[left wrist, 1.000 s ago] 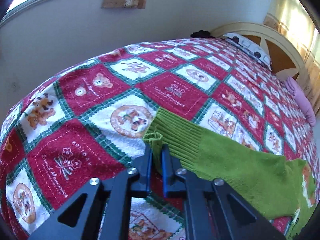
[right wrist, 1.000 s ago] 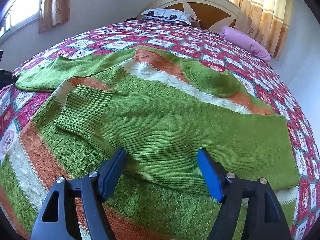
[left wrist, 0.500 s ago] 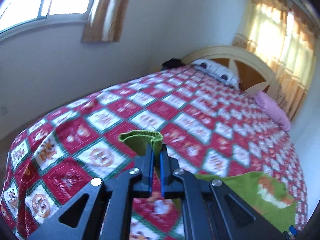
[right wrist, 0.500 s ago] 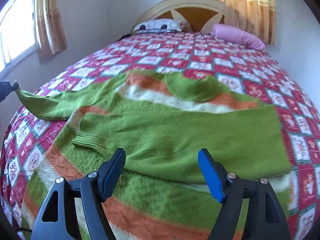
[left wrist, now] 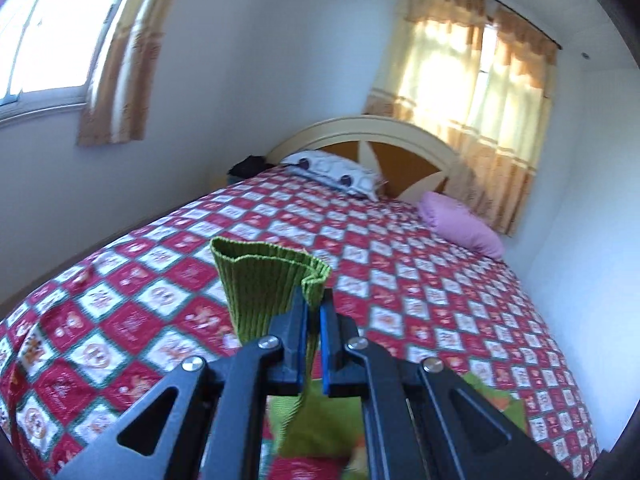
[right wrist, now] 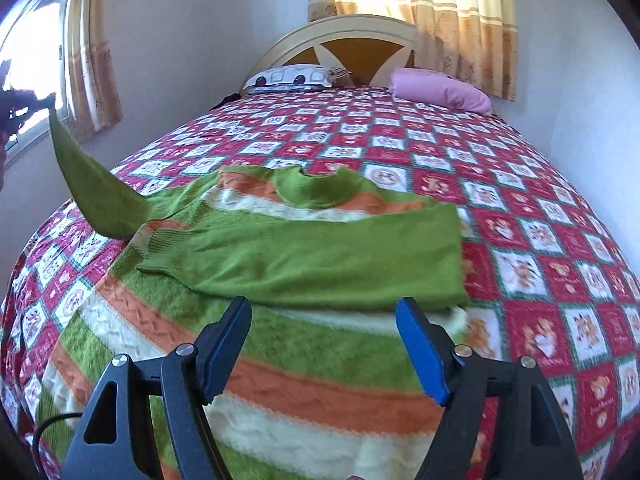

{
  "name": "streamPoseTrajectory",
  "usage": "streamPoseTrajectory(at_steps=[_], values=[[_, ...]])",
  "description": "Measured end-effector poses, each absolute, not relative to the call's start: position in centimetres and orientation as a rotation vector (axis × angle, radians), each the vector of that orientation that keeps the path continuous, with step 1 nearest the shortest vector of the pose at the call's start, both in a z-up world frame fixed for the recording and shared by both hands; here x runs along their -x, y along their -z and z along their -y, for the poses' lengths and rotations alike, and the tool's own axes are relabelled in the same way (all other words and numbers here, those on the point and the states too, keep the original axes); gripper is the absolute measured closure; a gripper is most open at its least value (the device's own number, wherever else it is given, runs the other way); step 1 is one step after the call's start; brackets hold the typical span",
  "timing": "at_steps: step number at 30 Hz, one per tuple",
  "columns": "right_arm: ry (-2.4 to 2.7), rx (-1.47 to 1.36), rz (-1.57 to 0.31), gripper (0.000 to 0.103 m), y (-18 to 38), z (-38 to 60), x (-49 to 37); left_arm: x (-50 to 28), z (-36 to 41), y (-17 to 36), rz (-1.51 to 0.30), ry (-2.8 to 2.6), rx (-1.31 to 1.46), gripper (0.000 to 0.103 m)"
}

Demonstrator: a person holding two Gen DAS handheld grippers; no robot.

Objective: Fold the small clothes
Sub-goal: 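Lift the sleeve with the left gripper, lay it across the body, open, then grasp the second sleeve's cuff with the right gripper, straighten it, release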

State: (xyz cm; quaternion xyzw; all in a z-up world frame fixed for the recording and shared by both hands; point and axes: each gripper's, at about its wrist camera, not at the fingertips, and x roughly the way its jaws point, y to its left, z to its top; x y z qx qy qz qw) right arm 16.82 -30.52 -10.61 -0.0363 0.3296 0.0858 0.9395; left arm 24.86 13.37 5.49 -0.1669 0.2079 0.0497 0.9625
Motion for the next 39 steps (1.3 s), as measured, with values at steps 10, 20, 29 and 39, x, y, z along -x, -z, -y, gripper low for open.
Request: streamPoseTrajectory(at_steps=[10, 20, 29, 39], values=[[-0.172, 0.052, -0.679, 0.028, 12.0, 32.9, -14.2, -26.2, -3.5, -7.0, -0.408, 0.075, 0.295, 0.097], [-0.172, -0.005, -0.718, 0.028, 14.7, 34.3, -13.7, -28.6, 9.9, -1.0, -0.540, 0.219, 0.201, 0.097], [-0.167, -0.028, -0.751, 0.028, 16.2, 34.9, -13.9, -29.6, 19.4, 6.8, -0.681, 0.241, 0.020, 0.088], [-0.170, -0.040, -0.749, 0.028, 16.3, 35.0, -14.0, -24.2, 11.3, 6.9, -0.603, 0.214, -0.054, 0.023]])
